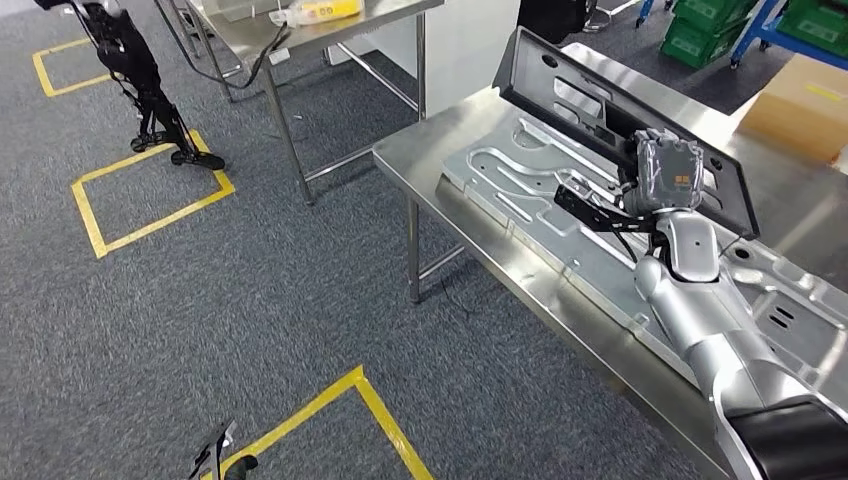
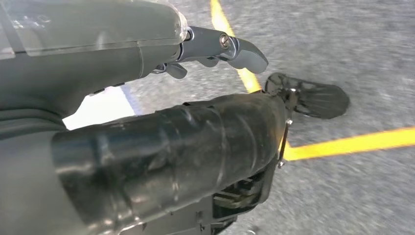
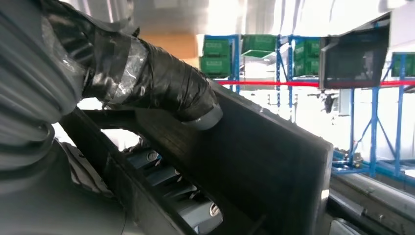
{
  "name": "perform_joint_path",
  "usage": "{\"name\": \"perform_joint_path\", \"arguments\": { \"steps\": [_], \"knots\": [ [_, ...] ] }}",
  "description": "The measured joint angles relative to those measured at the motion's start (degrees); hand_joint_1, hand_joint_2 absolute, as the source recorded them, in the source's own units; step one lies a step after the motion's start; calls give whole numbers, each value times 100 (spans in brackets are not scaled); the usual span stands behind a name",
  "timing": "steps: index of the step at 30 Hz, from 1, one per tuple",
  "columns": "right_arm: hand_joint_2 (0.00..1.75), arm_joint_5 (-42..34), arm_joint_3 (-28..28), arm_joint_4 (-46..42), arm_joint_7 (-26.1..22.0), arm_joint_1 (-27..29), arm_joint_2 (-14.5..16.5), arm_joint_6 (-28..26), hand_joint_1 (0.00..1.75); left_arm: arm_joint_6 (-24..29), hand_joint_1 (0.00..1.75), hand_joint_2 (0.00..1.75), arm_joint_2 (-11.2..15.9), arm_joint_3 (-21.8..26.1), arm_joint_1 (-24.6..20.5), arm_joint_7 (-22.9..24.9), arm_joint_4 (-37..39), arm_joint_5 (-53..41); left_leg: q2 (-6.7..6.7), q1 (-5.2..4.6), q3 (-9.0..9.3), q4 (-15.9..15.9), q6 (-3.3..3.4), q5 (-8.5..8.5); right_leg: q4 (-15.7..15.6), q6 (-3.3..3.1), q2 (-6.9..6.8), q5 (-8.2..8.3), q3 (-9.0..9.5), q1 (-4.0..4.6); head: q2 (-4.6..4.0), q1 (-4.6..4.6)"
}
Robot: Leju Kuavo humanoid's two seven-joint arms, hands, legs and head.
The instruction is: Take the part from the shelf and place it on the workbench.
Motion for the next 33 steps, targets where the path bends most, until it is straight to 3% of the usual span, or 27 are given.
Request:
{"name": "perform_joint_path", "arguments": {
  "steps": [1, 2, 4, 5, 6, 8, 9, 10, 11, 13, 14, 15, 16, 20, 23, 25, 26, 27, 29, 31, 33],
  "knots": [
    [175, -1, 0, 10, -1, 10, 14, 7, 175, 1, 0, 0, 9, 0, -3, 0, 5, -1, -21, -17, -14, -82, 34, 301, 7, 52, 27, -92, 37, 1, 0, -1],
    [175, -2, 0, 15, -1, 9, 25, 10, 175, 4, 0, 0, 15, 0, -21, -2, 6, -1, -34, -24, -7, -45, 65, 332, -16, 105, 48, -166, 65, -2, 0, -1],
    [175, -7, -6, 14, 3, -7, 22, 10, 175, 10, 0, 0, 10, 0, -63, -4, 6, 0, -25, -13, 47, -55, 126, 238, -35, 167, 19, -285, 122, -22, 0, 1],
    [175, -9, -9, 13, 3, -21, 20, 9, 175, 12, 0, 0, 7, 0, -84, -6, 6, 1, -21, -3, 99, -95, 157, 196, 109, 185, -13, -362, 53, -25, 0, 2],
    [175, -11, -13, 12, 4, -28, 17, 8, 175, 12, 0, 0, 4, 0, -97, -7, 6, 1, -20, 7, 155, -129, 179, 149, 396, 194, -43, -464, -117, -25, 0, 3],
    [175, -14, -13, 25, 3, -9, 16, 11, 175, 13, 0, 0, -1, 0, -101, -9, 6, 1, -26, 8, 246, -141, 201, 39, 1226, 204, -70, -633, -734, -21, 0, 4],
    [175, -18, -13, 37, 5, 20, 16, 13, 175, 14, 0, 0, -4, 0, -95, -11, 6, 2, -32, 11, 290, -130, 201, -22, 1528, 212, -69, -600, -1053, -23, 0, 4],
    [175, -23, -13, 50, 10, 50, 14, 15, 175, 15, 0, 0, -7, 0, -89, -15, 6, 3, -34, 14, 333, -108, 197, -87, 1637, 226, -71, -445, -1297, -29, 0, 5],
    [175, -29, -14, 60, 20, 73, 9, 18, 175, 16, 0, 0, -13, 0, -85, -20, 6, 4, -31, 18, 380, -73, 187, -157, 1513, 243, -84, -162, -1434, -36, 0, 5],
    [175, -36, -15, 69, 49, 81, -6, 25, 175, 16, 0, 0, -25, 0, -80, -30, 7, 6, -20, 18, 485, 10, 143, -307, 863, 275, -211, 492, -1423, -40, 0, 7],
    [175, -37, -15, 70, 62, 71, -12, 30, 175, 16, 0, 0, -28, 0, -77, -34, 7, 7, -13, 8, 528, 56, 111, -373, 568, 265, -290, 697, -1359, -26, 0, 9],
    [175, -37, -15, 70, 72, 55, -14, 35, 175, 17, 0, 0, -27, 0, -74, -38, 8, 7, -2, -3, 555, 86, 82, -420, 388, 228, -350, 781, -1299, -9, 0, 10],
    [175, -37, -16, 69, 80, 41, -13, 39, 175, 17, 0, 0, -26, 0, -72, -40, 8, 7, 20, -16, 570, 100, 57, -447, 329, 184, -370, 770, -1266, 12, 0, 10],
    [175, -40, -20, 66, 100, -6, -13, 45, 175, 17, 0, 0, -32, -1, -73, -44, 8, 7, 111, -1, 510, 277, -32, -625, 235, 15, -195, 765, -1187, -6, 0, 7],
    [175, -45, -26, 65, 112, -28, -13, 63, 175, 12, 0, 0, -35, 0, -66, -51, 8, 8, 90, 31, 80, 1257, -87, -1084, 216, -59, -70, 752, -1131, -13, 0, 8],
    [175, -45, -26, 65, 110, -25, -13, 83, 175, 7, 0, 0, -37, 0, -53, -56, 8, 9, 85, 38, -176, 1755, -86, -1202, 217, -71, 32, 742, -1103, -10, 0, 8],
    [175, -45, -26, 65, 109, -24, -13, 90, 175, 4, 0, 0, -38, 0, -47, -61, 8, 9, 74, 38, -157, 1695, -72, -1108, 218, -71, 88, 738, -1089, -9, 0, 8],
    [175, -45, -26, 65, 108, -24, -13, 91, 175, 3, 0, 0, -36, -1, -46, -67, 8, 9, 40, 38, -13, 1392, -49, -919, 218, -66, 147, 732, -1073, -10, 0, 8],
    [175, -45, -26, 65, 108, -29, -11, 91, 175, 1, 0, 0, -27, -1, -51, -78, 8, 9, -174, 48, 401, 557, 3, -579, 219, -40, 255, 718, -1058, -18, 0, 8],
    [175, -44, -26, 66, 112, -25, -10, 93, 175, -2, 0, 0, -19, 0, -51, -86, 8, 16, -334, 54, 635, 112, 21, -491, 207, 19, 354, 719, -1072, -41, 0, 9],
    [175, -24, -26, 66, 135, -8, -13, 96, 175, -8, 0, 0, -17, 0, -52, -97, 8, 36, -272, 53, 682, 48, 34, -494, 164, 102, 454, 743, -1081, -63, 0, 8]
  ]
}}
